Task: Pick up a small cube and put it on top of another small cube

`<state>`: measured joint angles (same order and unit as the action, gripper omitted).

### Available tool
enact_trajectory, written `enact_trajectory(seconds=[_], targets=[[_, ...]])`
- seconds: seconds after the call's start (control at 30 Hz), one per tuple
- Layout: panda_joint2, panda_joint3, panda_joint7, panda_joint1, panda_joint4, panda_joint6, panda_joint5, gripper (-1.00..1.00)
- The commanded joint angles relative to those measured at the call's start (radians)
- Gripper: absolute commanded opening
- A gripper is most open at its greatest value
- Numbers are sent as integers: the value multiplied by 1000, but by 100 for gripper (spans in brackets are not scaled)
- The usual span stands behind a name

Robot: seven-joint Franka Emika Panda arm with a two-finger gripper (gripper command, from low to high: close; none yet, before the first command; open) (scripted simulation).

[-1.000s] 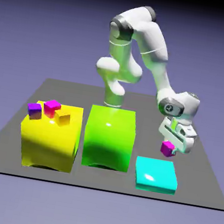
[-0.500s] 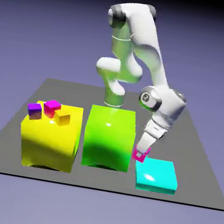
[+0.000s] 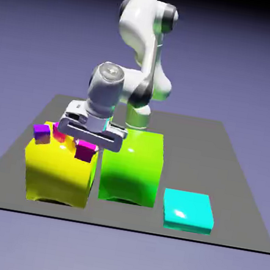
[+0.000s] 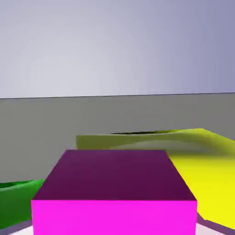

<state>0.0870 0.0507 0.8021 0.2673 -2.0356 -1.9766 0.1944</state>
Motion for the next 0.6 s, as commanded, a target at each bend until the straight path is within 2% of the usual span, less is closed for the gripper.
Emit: enact_trajectory(seconds=[0.0, 0.27, 0.47, 0.5, 0.57], targets=[[-3, 36, 13, -7, 19, 25, -27, -100], [-33, 298, 72, 36, 156, 216, -230, -100], [-8, 295, 62, 37, 5, 40, -242, -100], [-8, 295, 62, 37, 5, 40, -242, 100], [-14, 296, 64, 37, 41, 82, -239, 100]])
